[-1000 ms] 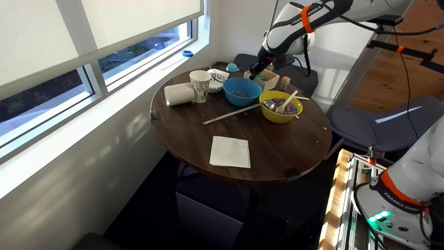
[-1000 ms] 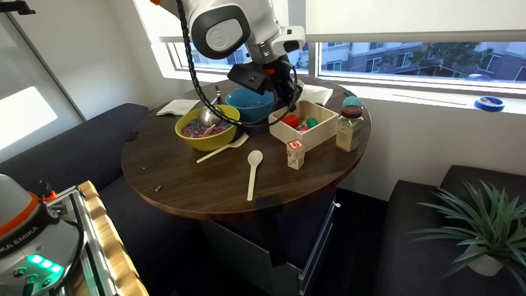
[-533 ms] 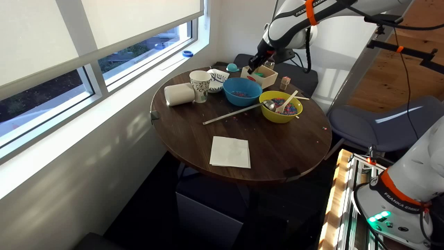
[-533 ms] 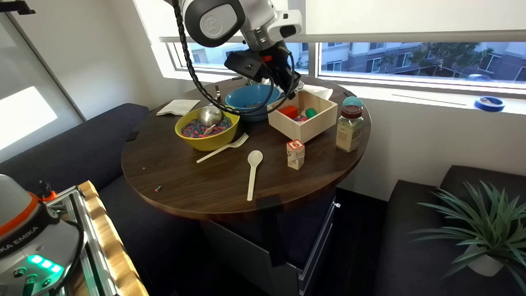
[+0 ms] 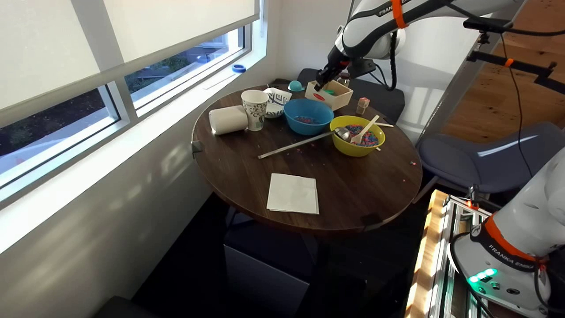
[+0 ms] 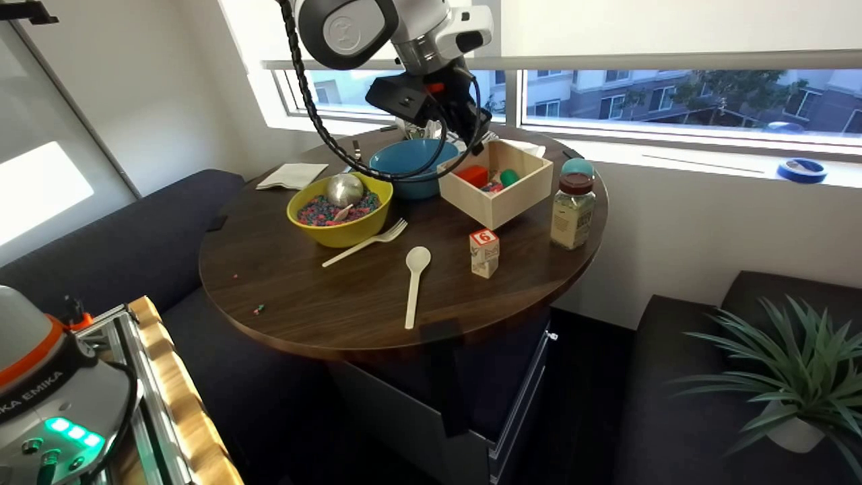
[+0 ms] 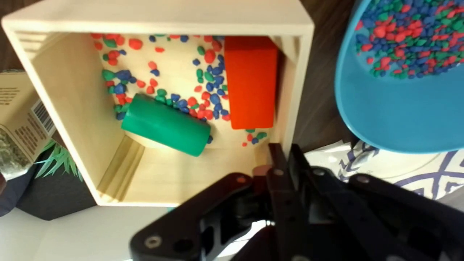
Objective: Spill the contents of the box into the blue bowl
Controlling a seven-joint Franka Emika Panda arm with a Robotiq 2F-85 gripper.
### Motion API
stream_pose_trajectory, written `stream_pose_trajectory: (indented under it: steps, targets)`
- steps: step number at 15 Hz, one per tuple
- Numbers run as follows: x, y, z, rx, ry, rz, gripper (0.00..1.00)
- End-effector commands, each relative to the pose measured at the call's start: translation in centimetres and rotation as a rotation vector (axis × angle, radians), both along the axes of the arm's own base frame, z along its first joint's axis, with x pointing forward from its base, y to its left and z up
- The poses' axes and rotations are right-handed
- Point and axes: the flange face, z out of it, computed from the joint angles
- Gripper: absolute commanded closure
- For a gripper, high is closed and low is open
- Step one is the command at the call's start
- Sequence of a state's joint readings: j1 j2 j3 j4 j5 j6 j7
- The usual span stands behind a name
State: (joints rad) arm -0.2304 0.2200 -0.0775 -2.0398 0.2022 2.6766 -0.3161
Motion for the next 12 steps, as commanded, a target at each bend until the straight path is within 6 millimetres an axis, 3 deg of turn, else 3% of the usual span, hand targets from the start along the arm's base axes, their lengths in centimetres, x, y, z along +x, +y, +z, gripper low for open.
stream_pose_trajectory:
  steps: [1, 7, 12]
  targets:
    - [-0.5, 0.7, 2.0, 0.002, -0.031, 0.006, 0.93]
    - [-0.8, 2.8, 5.8, 0.029, -0.087, 0.032, 0.93]
    - [-0.6, 6.4, 7.3, 0.095, -0.105, 0.093, 0.93]
